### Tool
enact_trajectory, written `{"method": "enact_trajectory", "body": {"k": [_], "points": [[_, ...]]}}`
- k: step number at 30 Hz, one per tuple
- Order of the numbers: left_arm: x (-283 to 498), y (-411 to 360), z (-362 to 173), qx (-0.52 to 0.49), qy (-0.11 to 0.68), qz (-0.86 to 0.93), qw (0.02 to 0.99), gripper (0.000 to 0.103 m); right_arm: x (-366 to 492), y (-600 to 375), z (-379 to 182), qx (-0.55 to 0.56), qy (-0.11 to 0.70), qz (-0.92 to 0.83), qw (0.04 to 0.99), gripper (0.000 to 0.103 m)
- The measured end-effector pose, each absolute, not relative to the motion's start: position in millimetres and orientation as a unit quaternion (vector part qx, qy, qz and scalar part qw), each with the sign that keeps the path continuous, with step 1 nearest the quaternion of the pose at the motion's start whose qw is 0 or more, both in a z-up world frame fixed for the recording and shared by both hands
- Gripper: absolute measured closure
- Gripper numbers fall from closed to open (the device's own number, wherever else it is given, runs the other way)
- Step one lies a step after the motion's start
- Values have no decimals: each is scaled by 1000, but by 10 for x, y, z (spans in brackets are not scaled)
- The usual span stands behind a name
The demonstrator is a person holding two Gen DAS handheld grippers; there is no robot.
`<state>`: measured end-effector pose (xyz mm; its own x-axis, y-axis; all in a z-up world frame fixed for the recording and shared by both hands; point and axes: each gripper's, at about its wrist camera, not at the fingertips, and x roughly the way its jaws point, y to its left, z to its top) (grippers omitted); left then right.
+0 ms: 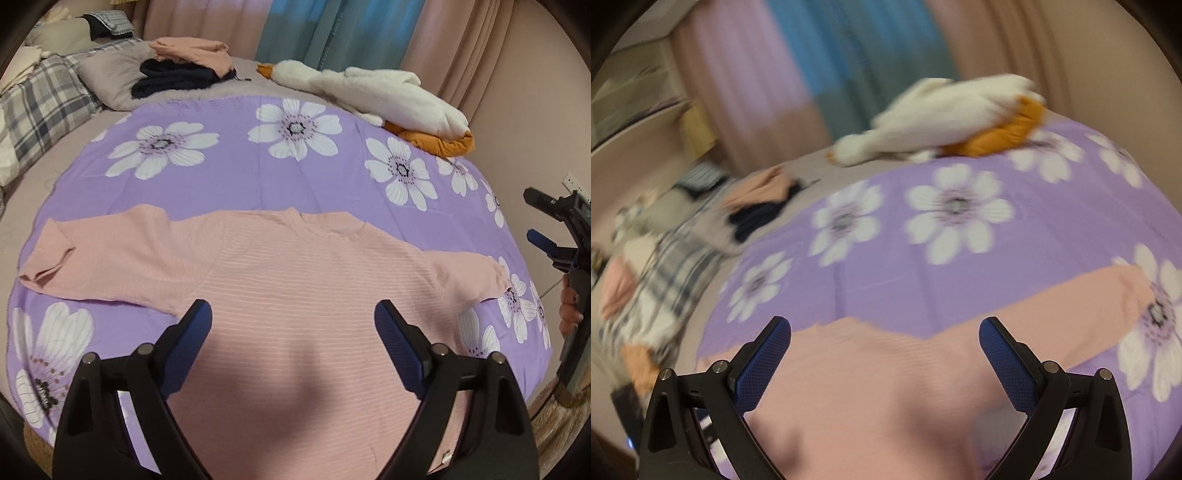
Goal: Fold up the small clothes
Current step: 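Reach the right tool to the sweater sleeve cuff and grasp it, then lift the cuff with the right tool, fold sleeve across the body, release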
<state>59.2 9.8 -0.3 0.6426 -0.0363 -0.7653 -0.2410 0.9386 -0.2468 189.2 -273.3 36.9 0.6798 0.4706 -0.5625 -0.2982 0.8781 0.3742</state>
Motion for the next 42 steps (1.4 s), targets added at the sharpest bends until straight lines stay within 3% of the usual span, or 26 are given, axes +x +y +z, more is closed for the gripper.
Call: {"method": "enact_trajectory", "body": {"k": [9,14,20,24,25,26,28,36,42], "points": [[985,-92,-285,-174,446,39,877,23,2510,-3988,0,201,358,50,910,9],[1110,-226,-499,-168,464,35,869,27,2679,-4664,-620,282,389,-27,876,32],[1209,-342,-658,-167,477,26,863,30,2808,-4926,-1101,335,419,-71,841,47],[1234,-375,-733,-173,478,20,861,30,2886,-5070,-1162,356,394,-72,844,56],[1240,-377,-754,-176,481,19,859,30,2911,-5073,-1148,358,390,-69,846,65],[1243,-378,-770,-179,481,18,858,30,2931,-5076,-1144,353,389,-67,848,80],[1249,-386,-795,-181,483,18,856,30,2976,-5035,-1131,329,391,-69,857,93],[1269,-390,-858,-185,486,17,854,30,2616,-5337,-755,328,275,-107,897,97],[1238,-354,-840,-197,490,14,849,30,2544,-5335,-684,320,268,-132,899,97]]}}
